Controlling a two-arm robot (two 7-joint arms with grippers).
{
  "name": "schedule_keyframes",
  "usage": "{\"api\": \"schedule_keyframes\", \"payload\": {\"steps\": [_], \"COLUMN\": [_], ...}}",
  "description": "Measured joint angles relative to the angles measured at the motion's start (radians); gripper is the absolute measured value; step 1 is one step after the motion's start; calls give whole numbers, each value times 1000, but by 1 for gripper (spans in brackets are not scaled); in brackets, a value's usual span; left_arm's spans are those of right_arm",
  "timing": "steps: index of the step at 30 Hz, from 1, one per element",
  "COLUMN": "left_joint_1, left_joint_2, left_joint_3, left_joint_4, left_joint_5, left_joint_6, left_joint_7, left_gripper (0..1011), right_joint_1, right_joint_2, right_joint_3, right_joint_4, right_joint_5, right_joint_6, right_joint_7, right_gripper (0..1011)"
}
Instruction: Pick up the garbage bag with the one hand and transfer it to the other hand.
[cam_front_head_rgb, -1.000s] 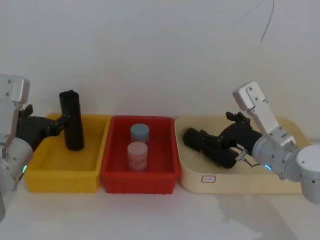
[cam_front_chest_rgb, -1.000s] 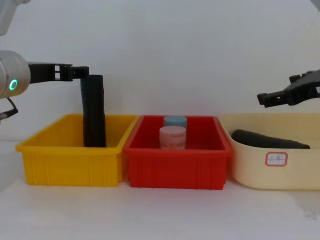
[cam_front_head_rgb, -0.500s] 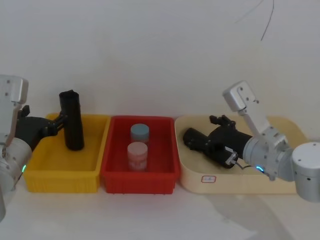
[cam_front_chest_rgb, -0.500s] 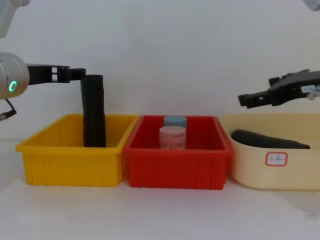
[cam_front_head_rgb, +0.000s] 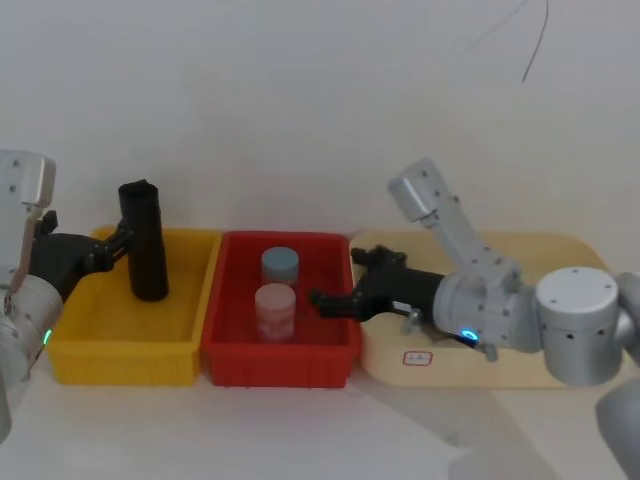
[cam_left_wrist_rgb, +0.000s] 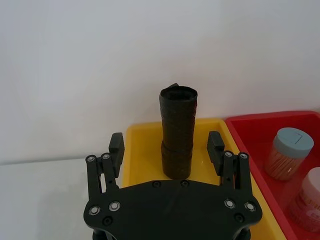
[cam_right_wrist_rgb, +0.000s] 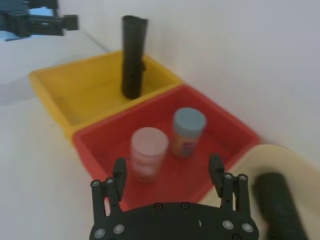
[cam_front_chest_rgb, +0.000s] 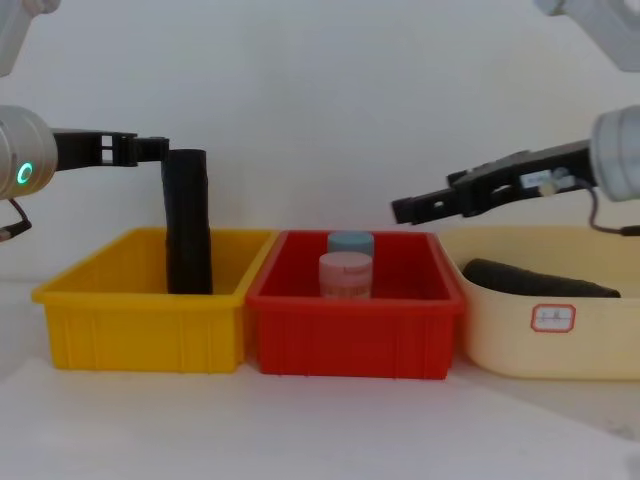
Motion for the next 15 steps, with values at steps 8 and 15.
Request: {"api": "schedule_keyframes", "payload": {"steps": [8, 15], "left_joint_1": [-1, -1], "left_joint_2": [-1, -1], "left_joint_3": [0, 0], "left_joint_4": [1, 2], "left_joint_5": [1, 1], "left_joint_6": [0, 0], "left_joint_7": [1, 2], "left_gripper": [1002, 1002], "right_joint_1": [66, 111], "right_joint_2": [-47, -76], "right_joint_3": [-51, -81], "right_joint_4": [63, 108], "right_joint_5": [4, 3], "right_joint_6": [43, 66], "right_joint_7": [32, 42], "right_gripper": [1001, 1001]}}
